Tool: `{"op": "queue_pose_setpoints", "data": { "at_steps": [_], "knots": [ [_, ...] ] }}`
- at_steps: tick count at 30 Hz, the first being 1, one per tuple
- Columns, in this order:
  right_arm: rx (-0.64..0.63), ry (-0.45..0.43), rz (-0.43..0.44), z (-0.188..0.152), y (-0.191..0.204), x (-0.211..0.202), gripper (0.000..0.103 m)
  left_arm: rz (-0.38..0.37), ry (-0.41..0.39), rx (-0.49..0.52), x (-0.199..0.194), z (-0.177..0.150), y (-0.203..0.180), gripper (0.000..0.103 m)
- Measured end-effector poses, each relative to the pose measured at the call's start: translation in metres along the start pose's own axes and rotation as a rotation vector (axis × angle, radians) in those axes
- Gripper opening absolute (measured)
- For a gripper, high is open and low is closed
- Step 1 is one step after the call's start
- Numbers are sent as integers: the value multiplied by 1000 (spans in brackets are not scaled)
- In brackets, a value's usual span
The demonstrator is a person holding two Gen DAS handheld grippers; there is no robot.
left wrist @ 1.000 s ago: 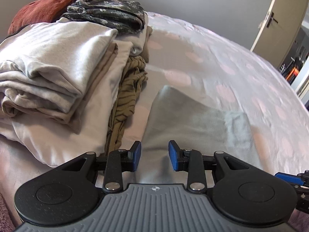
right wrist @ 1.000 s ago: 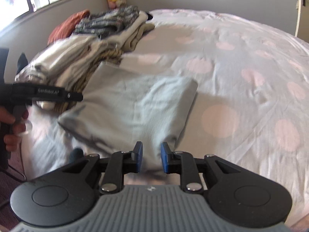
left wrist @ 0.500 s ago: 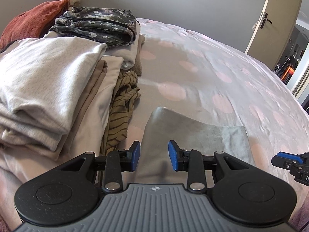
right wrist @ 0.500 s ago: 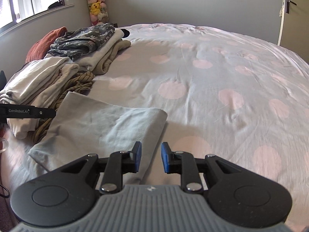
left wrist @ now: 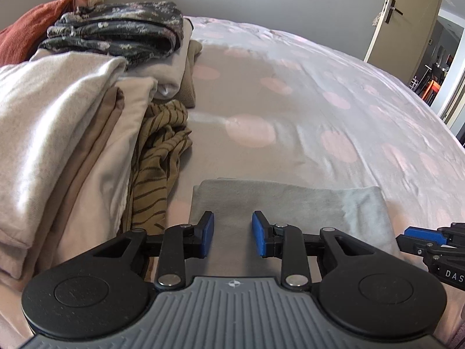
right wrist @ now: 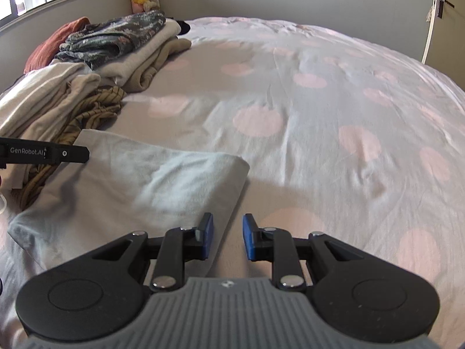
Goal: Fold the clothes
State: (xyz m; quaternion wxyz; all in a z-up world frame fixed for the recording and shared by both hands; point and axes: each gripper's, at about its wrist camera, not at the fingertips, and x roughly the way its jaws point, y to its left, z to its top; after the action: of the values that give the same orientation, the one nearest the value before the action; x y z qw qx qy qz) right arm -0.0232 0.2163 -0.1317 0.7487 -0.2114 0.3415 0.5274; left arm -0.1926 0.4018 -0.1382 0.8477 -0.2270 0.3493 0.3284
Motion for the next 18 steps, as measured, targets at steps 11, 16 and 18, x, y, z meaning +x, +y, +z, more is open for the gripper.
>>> {"op": "queue_pose_setpoints", "data": {
  "at_steps": [11, 16, 18],
  "knots": [
    [31, 24, 20, -6, -6, 13, 27, -58, 13, -66, 20, -4, 22, 29],
    [55, 17, 23, -8, -10, 10, 31, -65, -6, -89, 12, -3, 24, 28],
    [76, 14, 28, -9, -13, 8, 32, -47, -27, -80, 3, -2, 21, 28]
  ]
}}
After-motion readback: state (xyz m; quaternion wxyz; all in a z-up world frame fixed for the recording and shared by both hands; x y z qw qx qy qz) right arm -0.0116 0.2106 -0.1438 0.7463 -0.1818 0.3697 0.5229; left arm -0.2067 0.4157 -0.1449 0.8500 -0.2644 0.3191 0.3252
